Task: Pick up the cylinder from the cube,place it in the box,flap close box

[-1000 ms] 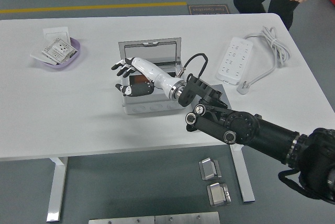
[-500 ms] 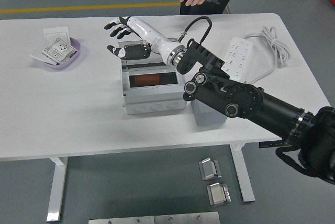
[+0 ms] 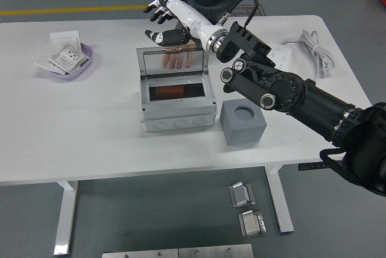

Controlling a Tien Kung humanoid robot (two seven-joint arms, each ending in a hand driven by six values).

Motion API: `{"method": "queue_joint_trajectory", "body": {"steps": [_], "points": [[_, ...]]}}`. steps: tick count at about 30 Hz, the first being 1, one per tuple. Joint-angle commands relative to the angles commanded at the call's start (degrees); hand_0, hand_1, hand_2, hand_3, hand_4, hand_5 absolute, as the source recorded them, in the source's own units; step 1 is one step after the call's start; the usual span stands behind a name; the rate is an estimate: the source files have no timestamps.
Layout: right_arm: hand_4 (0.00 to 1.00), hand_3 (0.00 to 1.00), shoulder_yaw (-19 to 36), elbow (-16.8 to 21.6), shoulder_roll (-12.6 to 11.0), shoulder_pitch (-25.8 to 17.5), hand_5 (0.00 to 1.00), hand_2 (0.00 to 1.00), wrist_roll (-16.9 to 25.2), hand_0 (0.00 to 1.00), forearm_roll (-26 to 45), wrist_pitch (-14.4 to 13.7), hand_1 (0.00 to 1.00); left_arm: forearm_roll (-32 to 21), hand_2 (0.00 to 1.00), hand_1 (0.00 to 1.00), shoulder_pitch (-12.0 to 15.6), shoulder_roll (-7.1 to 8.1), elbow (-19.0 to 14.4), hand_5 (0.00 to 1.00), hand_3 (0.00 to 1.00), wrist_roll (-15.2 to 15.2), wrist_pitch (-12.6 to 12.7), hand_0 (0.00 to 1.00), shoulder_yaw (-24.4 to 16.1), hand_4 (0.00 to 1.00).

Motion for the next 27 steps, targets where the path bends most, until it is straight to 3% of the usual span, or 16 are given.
{"method": "queue_joint_trajectory", "body": {"steps": [5,11,27], "points": [[0.691,0.763,-1.3,-4.4,0.0,-0.3,0.272,0.694,1.2,0.774,1.8,0.7,0.676,0.2,0.732,0.759,-0.3,0.00,0.0,0.529,0.850,-0.1,0.0,0.729,0.0,0.877],[0.695,0.760,-2.5,-6.8,0.0,-0.9,0.277,0.693,2.1,0.775,3.2,1.1,0.674,0.5,0.732,0.760,-0.5,-0.01,0.0,0.527,0.851,-0.1,-0.1,0.730,0.0,0.877],[0.697,0.760,-4.8,-4.4,-1.3,-4.0,0.297,0.698,3.0,0.773,1.7,1.6,0.675,0.6,0.732,0.760,-0.6,-0.29,0.0,0.526,0.850,-0.3,-0.1,0.729,0.0,0.877]]}}
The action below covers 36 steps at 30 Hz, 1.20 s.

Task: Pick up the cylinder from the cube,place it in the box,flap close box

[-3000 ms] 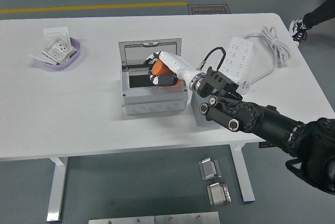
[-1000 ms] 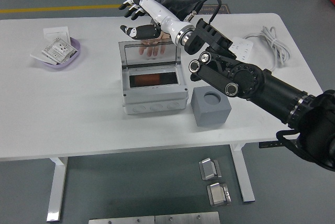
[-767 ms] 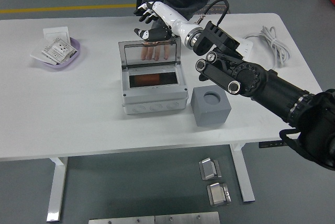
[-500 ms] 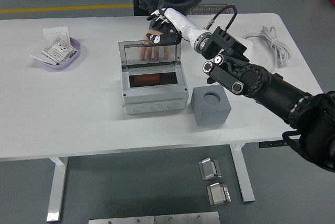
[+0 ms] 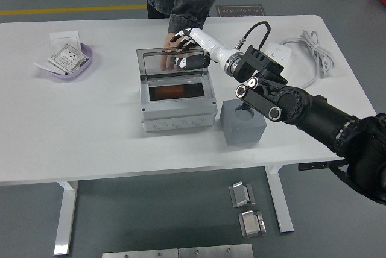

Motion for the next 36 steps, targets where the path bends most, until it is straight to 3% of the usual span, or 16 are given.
{"method": "queue_joint_trajectory", "body": {"steps": [14,22,29,36], "points": [[0.710,0.758,0.8,13.4,-5.7,-3.8,0.325,0.698,-1.1,0.777,-6.6,-0.1,0.671,0.1,0.732,0.761,0.7,-0.20,0.0,0.526,0.848,-0.1,0.1,0.729,-0.5,0.877],[0.711,0.758,0.6,20.6,-7.8,-5.7,0.327,0.698,-2.0,0.774,-9.8,0.3,0.670,-0.3,0.732,0.761,0.8,-0.40,0.0,0.527,0.847,-0.2,0.2,0.729,-0.3,0.878],[0.711,0.759,1.6,23.8,-8.9,-6.6,0.328,0.699,-2.5,0.774,-11.4,0.8,0.672,0.0,0.732,0.761,1.0,-0.49,0.0,0.527,0.847,-0.2,0.2,0.729,-0.6,0.878],[0.712,0.763,2.2,24.0,-9.4,-7.1,0.329,0.699,-2.5,0.771,-11.8,1.4,0.671,0.5,0.732,0.761,1.1,-0.51,0.0,0.528,0.846,-0.2,0.1,0.729,-1.0,0.878]]}}
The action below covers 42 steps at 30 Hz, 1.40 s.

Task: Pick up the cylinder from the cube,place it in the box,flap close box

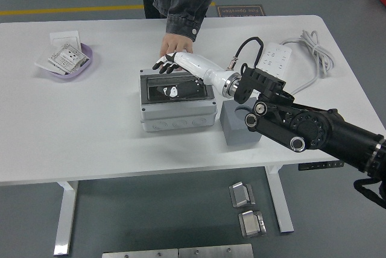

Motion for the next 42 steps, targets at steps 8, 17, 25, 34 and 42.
{"method": "queue_joint_trajectory", "body": {"steps": [8,17,25,34,42], "points": [[0.713,0.766,5.5,2.5,-2.0,-2.9,0.328,0.697,-1.4,0.766,-3.3,1.5,0.663,0.7,0.732,0.761,0.3,-0.10,0.0,0.527,0.845,0.0,0.0,0.729,-0.8,0.878],[0.715,0.770,18.4,12.3,-5.9,-13.2,0.331,0.697,-5.0,0.760,-12.1,4.6,0.663,1.3,0.732,0.760,1.5,-0.24,0.0,0.526,0.842,-0.1,0.3,0.729,-2.6,0.878],[0.719,0.770,32.6,22.3,-4.9,-24.7,0.326,0.691,-5.5,0.749,-19.1,4.7,0.649,0.3,0.732,0.760,1.9,-0.73,0.0,0.523,0.842,-0.3,0.5,0.729,-2.3,0.877],[0.716,0.748,46.5,30.4,-3.9,-39.2,0.321,0.681,3.1,0.729,-7.8,-0.9,0.633,0.2,0.731,0.760,2.2,-0.80,0.0,0.523,0.841,-0.4,0.6,0.729,-2.6,0.877],[0.716,0.680,53.5,28.9,-0.9,-50.7,0.320,0.658,10.3,0.690,6.2,-1.4,0.610,0.7,0.732,0.760,2.6,-0.92,0.0,0.524,0.841,-0.4,0.6,0.729,-3.1,0.878]]}}
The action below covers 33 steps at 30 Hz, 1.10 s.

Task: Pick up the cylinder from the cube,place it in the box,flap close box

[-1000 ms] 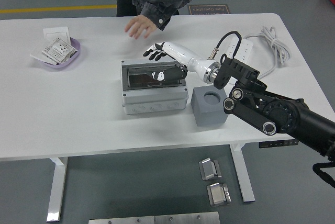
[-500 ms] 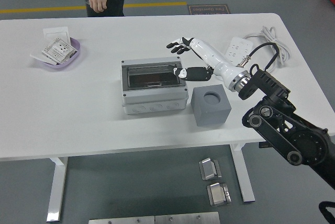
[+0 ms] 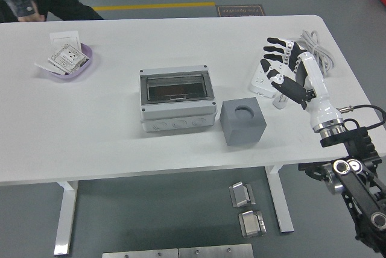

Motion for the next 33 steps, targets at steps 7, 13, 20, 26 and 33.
{"method": "queue_joint_trajectory", "body": {"steps": [7,13,20,26,33], "points": [[0.749,0.634,-0.2,0.9,0.1,-1.0,0.329,0.665,-2.4,0.697,5.2,2.4,0.620,0.6,0.732,0.760,0.2,0.11,0.0,0.524,0.841,-0.1,0.1,0.729,-0.6,0.878],[0.924,0.772,0.1,2.1,0.1,-0.6,0.480,0.699,-5.0,0.742,1.4,4.0,0.672,-0.6,0.732,0.760,0.3,-0.14,0.0,0.524,0.842,-0.2,0.3,0.729,0.1,0.878],[0.982,0.790,0.9,1.5,1.0,-1.5,0.523,0.648,-5.6,0.704,1.3,4.6,0.634,-2.5,0.732,0.759,0.6,-0.70,0.0,0.524,0.842,0.1,0.7,0.729,1.8,0.878],[0.998,0.786,1.3,1.4,1.2,-1.6,0.537,0.646,-5.8,0.697,1.5,4.7,0.616,-3.7,0.732,0.760,0.3,-0.77,0.0,0.525,0.841,0.2,1.2,0.728,2.8,0.877],[0.998,0.783,2.9,1.3,0.8,-2.1,0.541,0.655,-6.1,0.705,1.4,4.8,0.621,-5.1,0.732,0.757,-0.3,-0.51,0.0,0.523,0.841,0.2,1.6,0.727,3.8,0.873]]}}
